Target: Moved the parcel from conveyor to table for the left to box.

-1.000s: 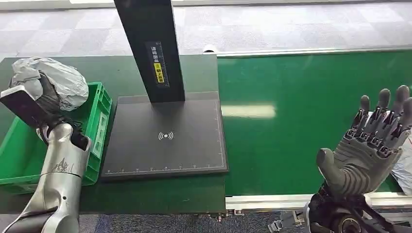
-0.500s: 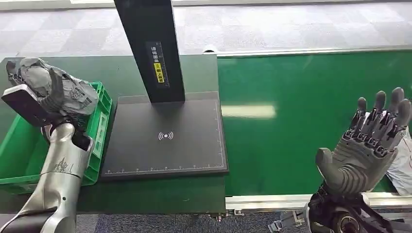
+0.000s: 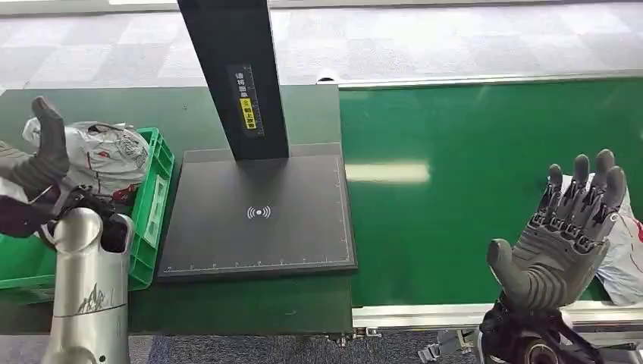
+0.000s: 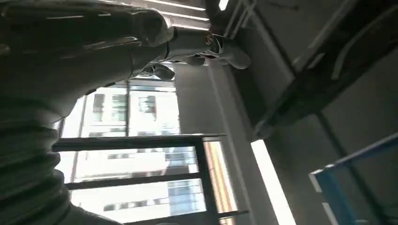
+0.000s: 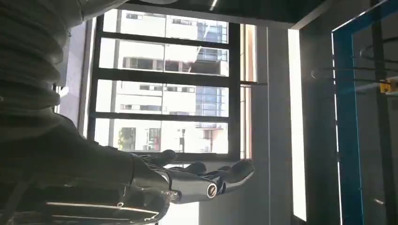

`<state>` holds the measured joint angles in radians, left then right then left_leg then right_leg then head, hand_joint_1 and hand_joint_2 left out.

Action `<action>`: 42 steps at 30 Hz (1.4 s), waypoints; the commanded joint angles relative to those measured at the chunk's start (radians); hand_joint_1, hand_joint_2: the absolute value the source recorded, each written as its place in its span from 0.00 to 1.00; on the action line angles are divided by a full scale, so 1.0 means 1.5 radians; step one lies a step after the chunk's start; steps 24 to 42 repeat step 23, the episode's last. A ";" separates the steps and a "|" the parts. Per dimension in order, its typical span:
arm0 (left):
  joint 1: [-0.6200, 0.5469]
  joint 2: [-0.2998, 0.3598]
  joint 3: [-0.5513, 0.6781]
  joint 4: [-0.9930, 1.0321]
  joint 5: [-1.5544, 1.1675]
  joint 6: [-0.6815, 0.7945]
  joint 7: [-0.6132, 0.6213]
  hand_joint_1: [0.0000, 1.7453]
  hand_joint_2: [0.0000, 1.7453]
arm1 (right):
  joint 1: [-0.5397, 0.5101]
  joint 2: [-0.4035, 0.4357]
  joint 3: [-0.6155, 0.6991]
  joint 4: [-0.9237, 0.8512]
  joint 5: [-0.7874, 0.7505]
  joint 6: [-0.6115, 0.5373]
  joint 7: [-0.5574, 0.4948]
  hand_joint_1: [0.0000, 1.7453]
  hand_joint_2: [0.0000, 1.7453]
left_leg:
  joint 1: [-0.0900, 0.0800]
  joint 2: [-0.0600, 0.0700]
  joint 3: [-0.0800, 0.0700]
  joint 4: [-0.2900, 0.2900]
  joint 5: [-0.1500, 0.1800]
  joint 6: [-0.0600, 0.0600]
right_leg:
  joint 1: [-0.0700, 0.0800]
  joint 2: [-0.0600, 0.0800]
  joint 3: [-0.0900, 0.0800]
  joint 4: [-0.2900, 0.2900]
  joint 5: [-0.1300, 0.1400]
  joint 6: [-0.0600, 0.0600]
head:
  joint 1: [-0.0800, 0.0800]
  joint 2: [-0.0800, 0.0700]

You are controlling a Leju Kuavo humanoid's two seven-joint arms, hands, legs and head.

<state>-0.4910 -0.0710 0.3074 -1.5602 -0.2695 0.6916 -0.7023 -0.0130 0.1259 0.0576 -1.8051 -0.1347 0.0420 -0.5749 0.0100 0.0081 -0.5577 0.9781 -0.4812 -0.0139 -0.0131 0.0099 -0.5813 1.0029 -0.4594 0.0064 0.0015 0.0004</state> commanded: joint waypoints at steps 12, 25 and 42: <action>0.180 -0.009 -0.451 -0.143 -0.044 0.004 0.003 0.00 1.00 | 0.050 -0.015 -0.005 0.012 -0.002 0.018 0.011 0.00 1.00 | 0.000 -0.002 0.002 -0.001 0.000 0.001 | 0.000 -0.003 0.003 -0.002 -0.001 0.001 | 0.000 0.000; 0.226 -0.076 -0.525 0.271 0.249 -0.331 0.064 0.00 1.00 | 0.022 0.016 0.029 0.116 0.000 0.059 0.075 0.00 1.00 | 0.000 -0.005 0.006 -0.005 0.001 0.001 | 0.000 -0.005 0.008 -0.005 0.000 0.001 | -0.001 0.000; 0.226 -0.076 -0.525 0.271 0.249 -0.331 0.064 0.00 1.00 | 0.022 0.016 0.029 0.116 0.000 0.059 0.075 0.00 1.00 | 0.000 -0.005 0.006 -0.005 0.001 0.001 | 0.000 -0.005 0.008 -0.005 0.000 0.001 | -0.001 0.000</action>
